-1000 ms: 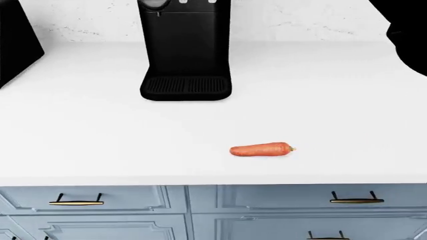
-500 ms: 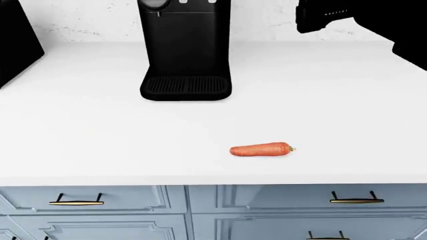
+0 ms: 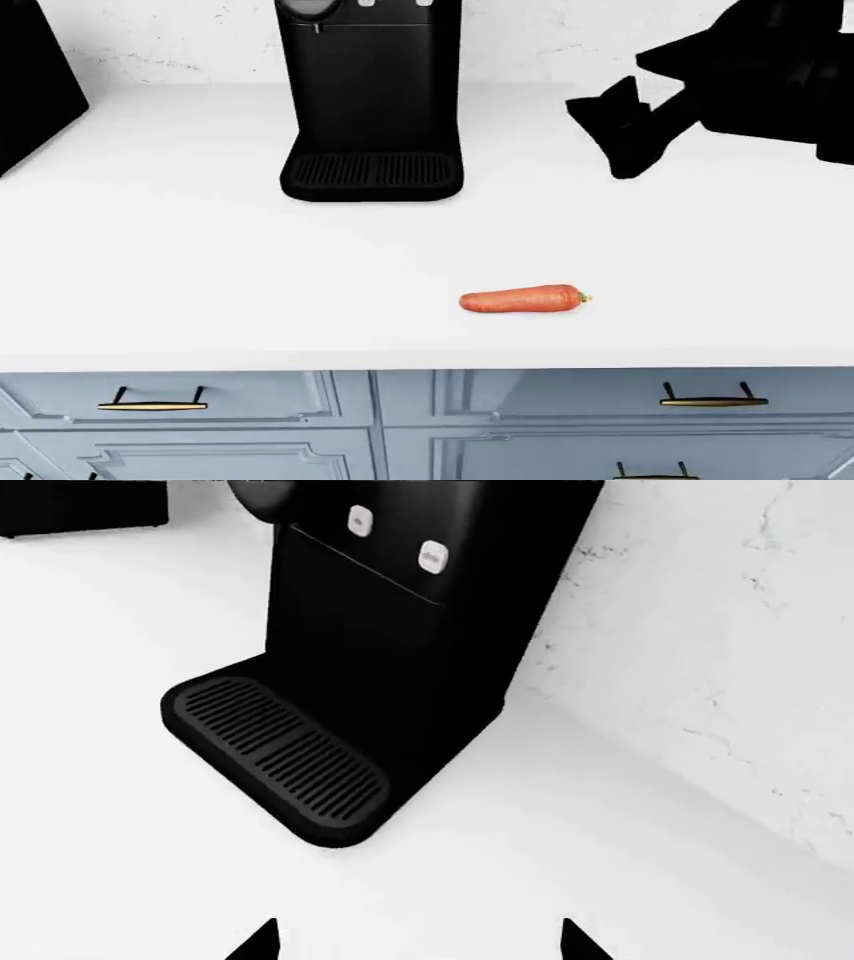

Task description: Place the two vegetables and bowl onto the tray for setting up a vegetable dip station.

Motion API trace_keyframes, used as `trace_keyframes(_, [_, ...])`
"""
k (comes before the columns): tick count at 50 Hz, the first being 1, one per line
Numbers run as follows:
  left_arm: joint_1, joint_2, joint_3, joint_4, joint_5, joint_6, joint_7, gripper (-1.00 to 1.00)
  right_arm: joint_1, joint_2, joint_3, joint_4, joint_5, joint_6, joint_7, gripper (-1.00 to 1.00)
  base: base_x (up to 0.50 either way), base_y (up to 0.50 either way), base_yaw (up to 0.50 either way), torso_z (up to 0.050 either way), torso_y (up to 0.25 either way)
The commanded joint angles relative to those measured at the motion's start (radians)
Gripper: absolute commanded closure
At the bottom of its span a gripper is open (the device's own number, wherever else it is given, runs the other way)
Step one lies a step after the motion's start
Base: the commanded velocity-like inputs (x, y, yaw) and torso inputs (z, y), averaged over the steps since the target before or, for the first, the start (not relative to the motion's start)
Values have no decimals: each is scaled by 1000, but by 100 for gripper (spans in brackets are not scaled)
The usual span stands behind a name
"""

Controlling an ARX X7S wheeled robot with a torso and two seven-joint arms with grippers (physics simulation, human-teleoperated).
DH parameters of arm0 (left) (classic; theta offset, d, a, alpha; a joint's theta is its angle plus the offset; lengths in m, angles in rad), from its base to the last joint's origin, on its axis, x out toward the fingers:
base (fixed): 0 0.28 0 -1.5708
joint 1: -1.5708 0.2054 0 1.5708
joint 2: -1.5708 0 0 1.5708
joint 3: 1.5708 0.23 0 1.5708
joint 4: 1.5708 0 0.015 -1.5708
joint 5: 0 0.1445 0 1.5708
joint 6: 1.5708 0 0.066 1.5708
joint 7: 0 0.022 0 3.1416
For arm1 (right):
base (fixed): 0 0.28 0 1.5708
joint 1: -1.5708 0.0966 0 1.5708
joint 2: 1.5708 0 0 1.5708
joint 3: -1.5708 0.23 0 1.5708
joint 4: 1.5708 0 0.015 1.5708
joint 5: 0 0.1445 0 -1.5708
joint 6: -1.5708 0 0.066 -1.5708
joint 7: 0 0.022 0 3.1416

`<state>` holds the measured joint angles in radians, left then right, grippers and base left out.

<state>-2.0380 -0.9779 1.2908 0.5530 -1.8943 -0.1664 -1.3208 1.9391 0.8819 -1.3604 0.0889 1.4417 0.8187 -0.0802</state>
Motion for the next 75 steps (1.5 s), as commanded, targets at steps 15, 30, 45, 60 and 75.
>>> trace_keyframes(15, [18, 13, -5, 7, 5, -4, -5, -100, 76, -110, -185, -21, -243, 77, -596, -100, 0, 0, 0, 0, 0])
trace_keyframes(30, [26, 17, -11, 10, 5, -5, -10, -100, 54, -150, -193, 18, -189, 141, -595, -100, 0, 0, 0, 0, 0])
trace_keyframes(45, [32, 20, -16, 11, 5, -7, -11, -100, 11, -145, -214, 10, -196, 154, -553, -100, 0, 0, 0, 0, 0])
trace_keyframes(60, [39, 24, -20, 14, 8, -11, -13, -100, -28, -113, -240, -45, -181, 186, -526, -100, 0, 0, 0, 0, 0])
trace_keyframes(75, [44, 26, -27, 12, 6, -12, -15, -100, -49, -122, -257, -14, -239, 164, -492, -100, 0, 0, 0, 0, 0])
